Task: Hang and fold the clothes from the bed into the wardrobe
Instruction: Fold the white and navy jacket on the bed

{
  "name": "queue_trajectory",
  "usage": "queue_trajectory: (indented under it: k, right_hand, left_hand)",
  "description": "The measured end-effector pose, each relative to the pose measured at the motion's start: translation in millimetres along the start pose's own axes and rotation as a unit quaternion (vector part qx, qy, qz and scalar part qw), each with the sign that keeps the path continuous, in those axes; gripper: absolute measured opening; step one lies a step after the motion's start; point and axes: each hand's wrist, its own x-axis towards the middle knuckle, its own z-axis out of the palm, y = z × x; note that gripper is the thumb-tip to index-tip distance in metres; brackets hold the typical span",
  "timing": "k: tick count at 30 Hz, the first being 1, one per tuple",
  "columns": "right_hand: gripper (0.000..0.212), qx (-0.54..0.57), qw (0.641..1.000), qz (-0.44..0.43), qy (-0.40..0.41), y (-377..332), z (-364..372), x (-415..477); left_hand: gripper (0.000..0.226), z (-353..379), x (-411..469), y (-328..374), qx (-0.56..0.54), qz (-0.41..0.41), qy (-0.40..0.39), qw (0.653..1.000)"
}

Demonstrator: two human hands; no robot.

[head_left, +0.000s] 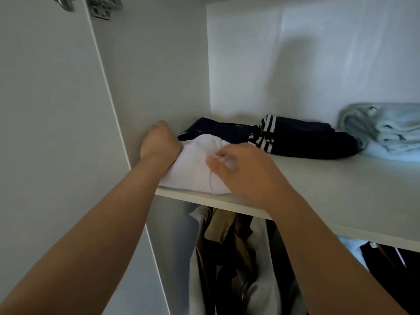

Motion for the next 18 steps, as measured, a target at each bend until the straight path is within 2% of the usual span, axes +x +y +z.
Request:
queue_trajectory:
  k: [2,4,7,15,18]
  right_hand:
    - [0.050,-0.014,0.999,0.019,-0.043,3,7,2]
    - [0.048,0.009,0.999,0.036,-0.038,6,13,7]
    - [0.045,0.000,0.997,0.046,-0.055,6,20,20]
    - [0.050,-0.059,0.982,0.119,-0.130,14,28,66]
    - [0.045,-0.101,0.977,0.095,-0.161,15,31,71]
  left_hand:
    - [0.029,1,-12,2,-0.071,0.041,0.012,0.997]
    - [0.032,8,-22,1,-0.114,0.059,-0.039,0.991]
    - [0.044,19,-19,-1,-0.093,0.064,-0.088,0.990]
    - [0.045,46,23,16,-0.036,0.082,-0.140,0.986]
    - [0.046,50,29,21,-0.030,0.084,-0.143,0.986]
